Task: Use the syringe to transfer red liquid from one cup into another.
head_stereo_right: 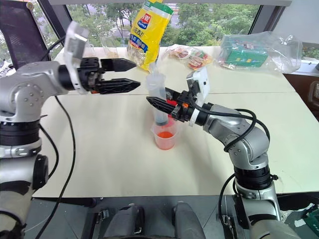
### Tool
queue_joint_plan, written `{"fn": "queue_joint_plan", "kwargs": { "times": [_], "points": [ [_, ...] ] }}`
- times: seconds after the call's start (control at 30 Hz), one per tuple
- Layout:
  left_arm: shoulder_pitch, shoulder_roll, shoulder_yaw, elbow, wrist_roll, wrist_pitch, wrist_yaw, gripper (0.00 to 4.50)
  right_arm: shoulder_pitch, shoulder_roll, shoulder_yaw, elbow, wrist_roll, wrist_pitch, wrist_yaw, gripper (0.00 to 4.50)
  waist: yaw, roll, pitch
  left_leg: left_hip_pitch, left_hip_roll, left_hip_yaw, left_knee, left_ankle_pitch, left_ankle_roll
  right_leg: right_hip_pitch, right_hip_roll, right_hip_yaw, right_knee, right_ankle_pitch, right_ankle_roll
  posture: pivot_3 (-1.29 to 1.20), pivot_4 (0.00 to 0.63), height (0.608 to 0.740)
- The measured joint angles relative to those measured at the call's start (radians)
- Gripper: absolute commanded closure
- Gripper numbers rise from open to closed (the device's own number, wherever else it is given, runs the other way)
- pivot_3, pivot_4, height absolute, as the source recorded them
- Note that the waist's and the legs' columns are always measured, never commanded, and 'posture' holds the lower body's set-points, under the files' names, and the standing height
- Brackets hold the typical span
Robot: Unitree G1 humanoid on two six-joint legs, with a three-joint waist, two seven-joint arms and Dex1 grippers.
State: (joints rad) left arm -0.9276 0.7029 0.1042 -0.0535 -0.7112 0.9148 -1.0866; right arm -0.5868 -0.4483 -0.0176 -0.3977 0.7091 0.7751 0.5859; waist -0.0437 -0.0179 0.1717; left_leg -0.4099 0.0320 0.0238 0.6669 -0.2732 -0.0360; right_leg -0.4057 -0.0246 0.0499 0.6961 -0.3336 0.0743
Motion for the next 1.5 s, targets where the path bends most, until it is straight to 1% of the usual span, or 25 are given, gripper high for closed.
{"fn": "queue_joint_plan", "kwargs": {
  "times": [0.17, 0.23, 0.33, 0.37, 0.43, 0.47, 0.53, 0.6, 0.7, 0.77, 0.9, 1.0, 1.17, 1.23, 1.33, 1.37, 1.4, 1.5],
  "points": [
    [0.064, 0.033, 0.031, -0.046, -0.021, 0.013, 0.027, 0.06, -0.034, -0.019, -0.005, 0.011, 0.002, 0.002, 0.001, 3.09, 0.003, 0.0, 0.0, 0.0, 0.0, 0.0, 0.0, 0.0, 0.0, 0.0, -0.001, 0.0, 0.0, 0.0, 0.0, 0.0, 0.15, 0.74],
    [0.078, 0.033, 0.032, -0.058, -0.023, 0.013, 0.044, 0.06, -0.097, -0.048, -0.01, 0.014, 0.003, 0.022, -0.001, 3.09, 0.002, 0.0, 0.0, 0.0, 0.0, 0.0, 0.0, 0.0, 0.0, 0.0, -0.001, 0.0, 0.0, 0.0, 0.0, 0.0, 0.15, 0.74],
    [0.103, 0.028, 0.035, -0.079, -0.033, 0.01, 0.063, 0.06, -0.268, -0.136, -0.018, 0.086, 0.008, 0.138, -0.022, 3.09, 0.001, 0.0, 0.0, 0.0, 0.0, 0.0, 0.0, 0.0, 0.0, 0.0, -0.001, 0.0, 0.0, 0.0, 0.0, 0.0, 0.15, 0.74],
    [0.114, 0.028, 0.037, -0.085, -0.036, 0.009, 0.068, 0.06, -0.329, -0.16, -0.032, 0.127, 0.011, 0.193, -0.037, 3.09, 0.001, 0.0, 0.0, 0.0, 0.0, 0.0, 0.0, 0.0, 0.0, 0.0, -0.001, 0.0, 0.0, 0.0, 0.0, 0.0, 0.15, 0.74],
    [0.131, 0.023, 0.039, -0.094, -0.042, 0.008, 0.083, 0.06, -0.46, -0.172, -0.059, 0.262, 0.006, 0.336, -0.095, 3.09, -0.001, 0.0, 0.0, 0.0, 0.0, 0.0, -0.001, 0.0, 0.0, 0.0, -0.001, 0.0, 0.0, 0.0, 0.0, 0.0, 0.15, 0.74],
    [0.144, 0.022, 0.039, -0.106, -0.043, 0.007, 0.088, 0.06, -0.533, -0.189, -0.043, 0.36, -0.016, 0.426, -0.125, 3.09, -0.001, 0.0, 0.0, 0.0, 0.0, 0.001, -0.001, 0.0, 0.0, 0.0, -0.001, 0.0, 0.0, 0.0, 0.0, 0.0, 0.15, 0.74],
    [0.154, 0.02, 0.038, -0.119, -0.048, 0.007, 0.09, 0.06, -0.599, -0.224, 0.005, 0.486, -0.076, 0.528, -0.156, 3.09, 0.0, 0.0, 0.0, 0.0, 0.0, 0.001, -0.001, 0.0, 0.0, -0.001, -0.001, 0.0, -0.001, 0.0, -0.001, 0.0, 0.15, 0.74],
    [0.169, 0.02, 0.039, -0.132, -0.05, -0.003, 0.098, 0.06, -0.649, -0.251, 0.115, 0.638, -0.148, 0.586, -0.141, 3.09, 0.001, 0.0, 0.0, 0.0, 0.0, 0.001, -0.002, 0.0, 0.001, 0.0, -0.001, 0.0, -0.004, 0.0, -0.001, 0.0, 0.15, 0.74],
    [0.176, 0.013, 0.038, -0.144, -0.057, -0.005, 0.11, 0.06, -0.661, -0.245, 0.241, 0.821, -0.224, 0.613, -0.096, 3.09, 0.001, 0.0, 0.0, -0.003, 0.0, 0.002, -0.002, -0.001, 0.003, -0.002, -0.002, 0.001, -0.007, 0.0, 0.0, 0.0, 0.15, 0.74],
    [0.177, 0.01, 0.039, -0.147, -0.065, -0.005, 0.124, 0.06, -0.666, -0.234, 0.302, 0.911, -0.266, 0.611, -0.051, 3.09, 0.001, 0.0, 0.0, -0.007, 0.0, 0.002, -0.002, -0.001, 0.003, -0.005, -0.002, 0.0, -0.007, 0.0, 0.0, 0.0, 0.15, 0.74],
    [0.194, 0.007, 0.041, -0.166, -0.085, -0.002, 0.149, 0.06, -0.668, -0.204, 0.396, 1.024, -0.336, 0.607, 0.011, 3.09, -0.002, 0.0, 0.0, -0.011, 0.0, 0.002, -0.002, -0.001, 0.003, -0.009, -0.002, 0.0, -0.007, 0.0, 0.0, 0.0, 0.15, 0.74],
    [0.211, 0.008, 0.05, -0.183, -0.094, 0.0, 0.169, 0.06, -0.663, -0.185, 0.441, 1.056, -0.36, 0.612, 0.057, 3.09, -0.001, 0.0, 0.0, -0.014, 0.0, 0.002, -0.001, -0.001, 0.002, -0.012, -0.002, 0.0, -0.005, 0.0, 0.0, 0.0, 0.15, 0.74],
    [0.229, 0.02, 0.07, -0.206, -0.11, 0.003, 0.199, 0.06, -0.64, -0.16, 0.467, 1.079, -0.407, 0.612, 0.097, 3.09, 0.0, 0.0, 0.0, -0.015, 0.0, 0.002, 0.0, -0.001, 0.002, -0.013, -0.002, 0.0, -0.004, 0.0, 0.0, 0.0, 0.15, 0.74],
    [0.239, 0.027, 0.07, -0.215, -0.118, 0.007, 0.204, 0.0, -0.638, -0.16, 0.466, 1.079, -0.419, 0.612, 0.104, 2.05, 0.002, 0.0, 0.0, -0.015, 0.0, 0.001, 0.0, -0.001, 0.002, -0.013, -0.002, 0.0, -0.004, 0.0, 0.0, 0.0, 0.15, 0.74],
    [0.258, 0.03, 0.07, -0.223, -0.125, 0.011, 0.208, 0.0, -0.626, -0.159, 0.455, 1.075, -0.429, 0.616, 0.115, 0.69, 0.002, 0.0, 0.0, -0.015, -0.001, 0.001, 0.001, -0.001, 0.002, -0.013, -0.002, 0.0, -0.004, 0.0, 0.0, 0.0, 0.15, 0.74],
    [0.258, 0.031, 0.07, -0.224, -0.126, 0.011, 0.211, 0.0, -0.626, -0.16, 0.452, 1.07, -0.43, 0.618, 0.118, 0.14, 0.001, 0.0, 0.0, -0.015, -0.001, 0.001, 0.001, -0.001, 0.002, -0.013, -0.002, 0.0, -0.003, 0.0, 0.0, 0.0, 0.15, 0.74],
    [0.258, 0.033, 0.07, -0.224, -0.127, 0.011, 0.211, 0.0, -0.625, -0.161, 0.447, 1.066, -0.431, 0.621, 0.12, 0.05, 0.001, 0.0, 0.0, -0.015, -0.001, 0.001, 0.001, -0.001, 0.002, -0.013, -0.002, 0.0, -0.003, 0.0, 0.0, 0.0, 0.15, 0.74],
    [0.263, 0.046, 0.07, -0.227, -0.127, 0.011, 0.211, 0.0, -0.619, -0.196, 0.44, 0.987, -0.43, 0.627, 0.145, 0.05, 0.001, 0.0, 0.0, -0.015, -0.001, 0.001, 0.001, -0.001, 0.002, -0.014, -0.002, 0.0, -0.002, 0.0, 0.0, 0.0, 0.15, 0.74]
  ]
}}
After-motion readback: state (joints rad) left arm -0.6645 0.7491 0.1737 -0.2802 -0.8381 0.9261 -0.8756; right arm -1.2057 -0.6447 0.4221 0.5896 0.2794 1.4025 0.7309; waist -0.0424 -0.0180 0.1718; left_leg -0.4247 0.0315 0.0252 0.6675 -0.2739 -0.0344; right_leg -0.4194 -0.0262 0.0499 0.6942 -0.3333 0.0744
